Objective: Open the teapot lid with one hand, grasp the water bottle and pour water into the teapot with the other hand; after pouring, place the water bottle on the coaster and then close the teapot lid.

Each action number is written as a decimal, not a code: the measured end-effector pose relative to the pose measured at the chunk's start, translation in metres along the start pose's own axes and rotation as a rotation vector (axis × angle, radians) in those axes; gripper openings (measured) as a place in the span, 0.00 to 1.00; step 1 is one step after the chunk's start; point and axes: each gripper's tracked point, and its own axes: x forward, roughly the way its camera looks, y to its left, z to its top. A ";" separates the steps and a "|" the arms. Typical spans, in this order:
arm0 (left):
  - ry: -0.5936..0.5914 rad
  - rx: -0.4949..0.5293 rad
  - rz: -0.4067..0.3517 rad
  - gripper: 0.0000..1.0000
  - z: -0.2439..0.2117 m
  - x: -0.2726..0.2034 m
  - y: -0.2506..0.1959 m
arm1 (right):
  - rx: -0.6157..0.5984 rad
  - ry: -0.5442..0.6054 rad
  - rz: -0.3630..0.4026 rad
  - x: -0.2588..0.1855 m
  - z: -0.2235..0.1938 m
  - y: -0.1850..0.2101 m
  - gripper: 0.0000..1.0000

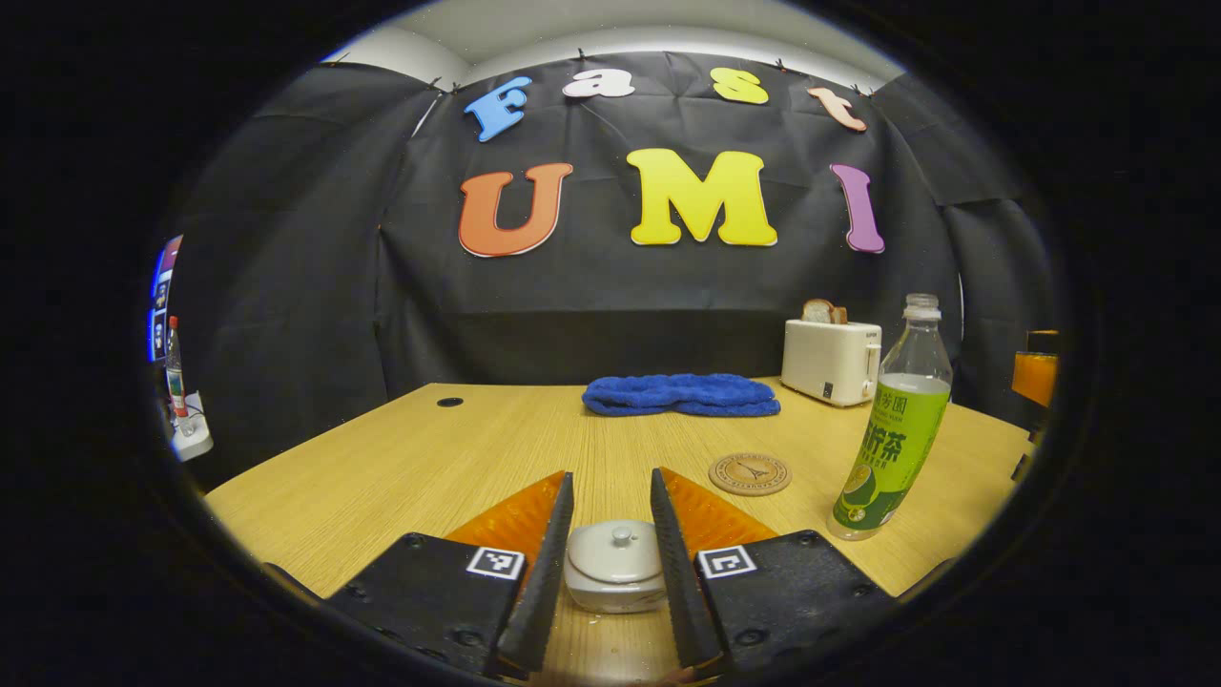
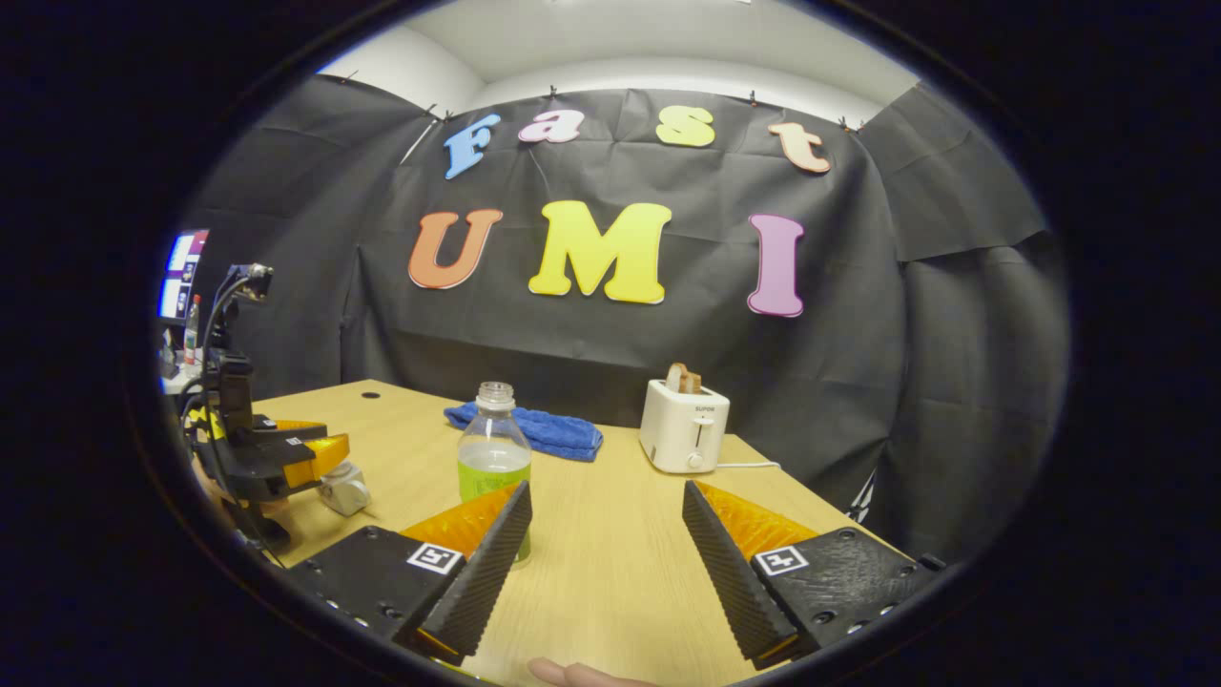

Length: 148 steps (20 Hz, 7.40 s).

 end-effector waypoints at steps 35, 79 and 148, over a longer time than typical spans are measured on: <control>-0.070 -0.049 0.039 0.03 0.090 -0.112 0.037 | 0.116 0.135 0.209 0.100 -0.067 0.108 0.95; -0.102 -0.126 -0.004 0.03 0.107 -0.141 0.102 | -1.616 -0.174 -0.177 0.101 -0.014 0.173 0.72; -0.081 -0.095 -0.047 0.03 0.096 -0.134 0.082 | 0.022 0.066 0.163 0.200 0.006 0.141 0.72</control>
